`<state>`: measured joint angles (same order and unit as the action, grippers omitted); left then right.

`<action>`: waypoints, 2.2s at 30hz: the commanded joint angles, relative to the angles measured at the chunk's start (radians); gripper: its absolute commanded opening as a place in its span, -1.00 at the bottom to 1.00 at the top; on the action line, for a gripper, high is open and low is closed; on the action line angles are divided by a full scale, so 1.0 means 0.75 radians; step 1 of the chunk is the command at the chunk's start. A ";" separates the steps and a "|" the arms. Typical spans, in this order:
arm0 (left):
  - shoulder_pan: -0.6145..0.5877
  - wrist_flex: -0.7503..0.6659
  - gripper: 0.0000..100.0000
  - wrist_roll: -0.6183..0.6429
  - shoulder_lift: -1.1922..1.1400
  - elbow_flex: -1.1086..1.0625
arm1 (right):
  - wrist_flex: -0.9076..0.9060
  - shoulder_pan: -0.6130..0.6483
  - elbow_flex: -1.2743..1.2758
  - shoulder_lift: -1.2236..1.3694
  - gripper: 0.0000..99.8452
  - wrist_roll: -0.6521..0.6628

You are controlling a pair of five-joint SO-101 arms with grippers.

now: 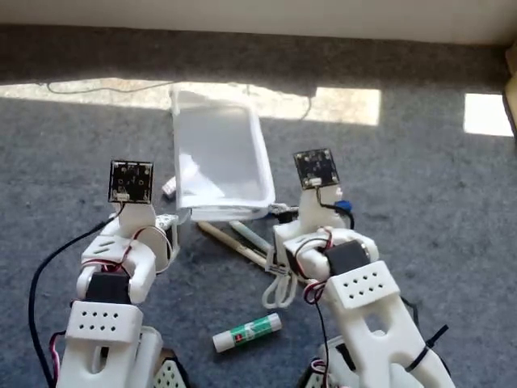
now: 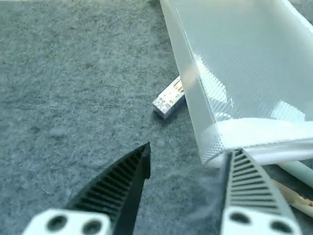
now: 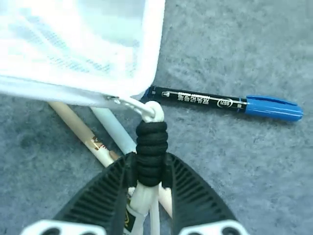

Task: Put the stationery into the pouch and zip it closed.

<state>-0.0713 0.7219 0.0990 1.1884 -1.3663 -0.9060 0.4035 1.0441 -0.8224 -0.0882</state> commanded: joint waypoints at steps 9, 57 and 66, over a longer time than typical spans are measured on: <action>-0.013 -0.200 -0.48 0.020 0.017 -0.062 | -0.388 0.134 -0.382 -0.052 -0.99 0.074; -0.034 0.133 -0.99 -0.094 0.019 0.244 | -0.611 0.189 -0.470 -0.357 -0.68 0.297; -0.064 0.458 -0.99 0.008 0.007 0.598 | -0.365 -0.036 -0.261 -0.357 -0.68 0.288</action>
<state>-0.1066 1.0257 0.0729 1.1884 -1.0365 -1.2543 0.4173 0.8216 -1.1001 0.1281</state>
